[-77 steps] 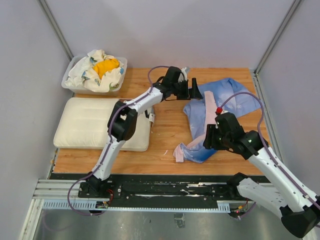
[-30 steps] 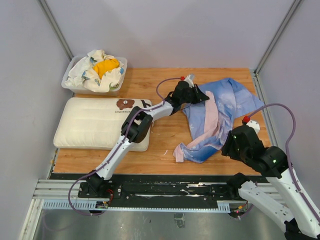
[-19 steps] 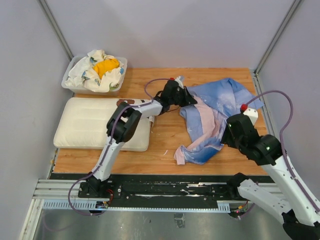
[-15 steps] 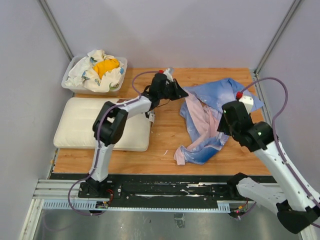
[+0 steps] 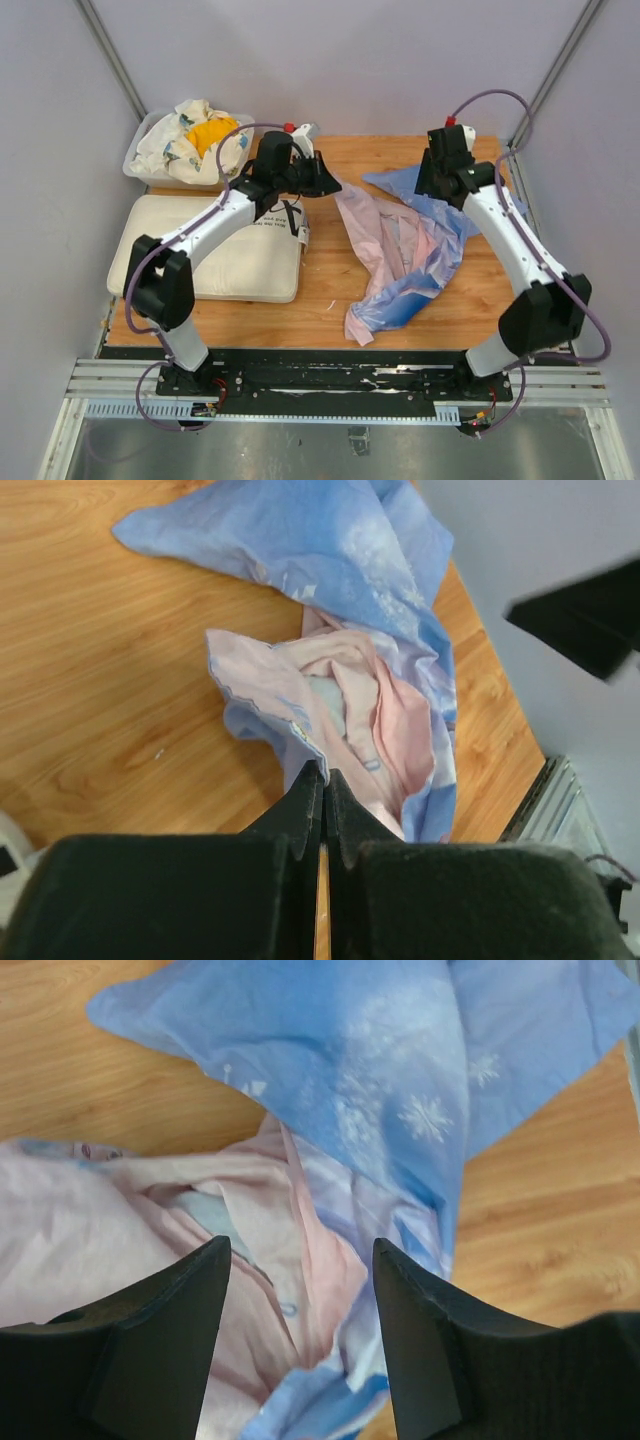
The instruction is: Put the pillow into the pillowcase
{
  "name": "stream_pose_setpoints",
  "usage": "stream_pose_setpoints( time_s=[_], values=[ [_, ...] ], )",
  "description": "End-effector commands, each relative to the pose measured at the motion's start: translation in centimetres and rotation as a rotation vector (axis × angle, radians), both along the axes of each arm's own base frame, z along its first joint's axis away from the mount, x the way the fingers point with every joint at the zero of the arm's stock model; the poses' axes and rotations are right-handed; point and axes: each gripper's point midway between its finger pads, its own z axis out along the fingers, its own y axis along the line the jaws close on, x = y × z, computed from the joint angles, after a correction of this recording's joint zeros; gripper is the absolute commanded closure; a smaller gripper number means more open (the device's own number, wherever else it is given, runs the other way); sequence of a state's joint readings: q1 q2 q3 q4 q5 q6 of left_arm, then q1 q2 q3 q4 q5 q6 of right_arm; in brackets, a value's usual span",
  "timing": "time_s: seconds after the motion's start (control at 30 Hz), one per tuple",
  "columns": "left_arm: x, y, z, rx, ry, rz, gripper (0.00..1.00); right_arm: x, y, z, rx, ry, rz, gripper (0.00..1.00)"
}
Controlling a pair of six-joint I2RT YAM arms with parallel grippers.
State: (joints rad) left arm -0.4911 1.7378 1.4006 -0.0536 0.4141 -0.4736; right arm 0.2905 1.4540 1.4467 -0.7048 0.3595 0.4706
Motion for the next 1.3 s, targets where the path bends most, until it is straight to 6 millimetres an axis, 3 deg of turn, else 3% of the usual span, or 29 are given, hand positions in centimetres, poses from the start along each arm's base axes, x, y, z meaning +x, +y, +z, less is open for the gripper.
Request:
stream_pose_setpoints(
  time_s=[0.0, 0.17, 0.3, 0.4, 0.5, 0.67, 0.77, 0.87, 1.07, 1.27],
  values=[
    [-2.4, 2.2, 1.7, 0.082, -0.048, -0.031, 1.00, 4.8, 1.8, -1.2, -0.018, 0.034, 0.099, 0.39],
    [-4.2, 4.0, 1.9, 0.089, -0.058, -0.010, 1.00, 9.4, 3.3, -4.1, -0.051, 0.133, 0.138, 0.37],
    [-4.8, 5.7, 1.5, 0.103, -0.044, 0.023, 1.00, 10.2, 4.7, -5.9, -0.015, 0.231, 0.170, 0.37],
    [-4.3, 8.2, 2.8, 0.115, -0.071, 0.102, 1.00, 8.7, 5.7, -6.9, 0.039, 0.273, 0.203, 0.39],
    [-3.5, 10.7, 4.7, 0.116, -0.106, 0.169, 1.00, 6.5, 5.9, -6.4, 0.078, 0.250, 0.228, 0.39],
    [-2.6, 12.8, 6.5, 0.127, -0.131, 0.232, 1.00, 2.4, 5.5, -7.3, 0.107, 0.284, 0.256, 0.39],
    [-2.9, 13.4, 7.6, 0.105, -0.152, 0.240, 1.00, 1.9, 4.8, -8.3, 0.082, 0.292, 0.238, 0.39],
    [-3.4, 13.5, 8.2, 0.109, -0.166, 0.225, 1.00, 3.4, 4.8, -8.6, 0.064, 0.272, 0.226, 0.39],
    [-4.4, 13.7, 8.3, 0.110, -0.171, 0.221, 1.00, 9.8, 5.1, -10.4, -0.034, 0.270, 0.222, 0.36],
    [-5.1, 13.8, 6.8, 0.106, -0.126, 0.220, 1.00, 14.9, 7.8, -11.5, -0.135, 0.226, 0.282, 0.31]
  ],
)
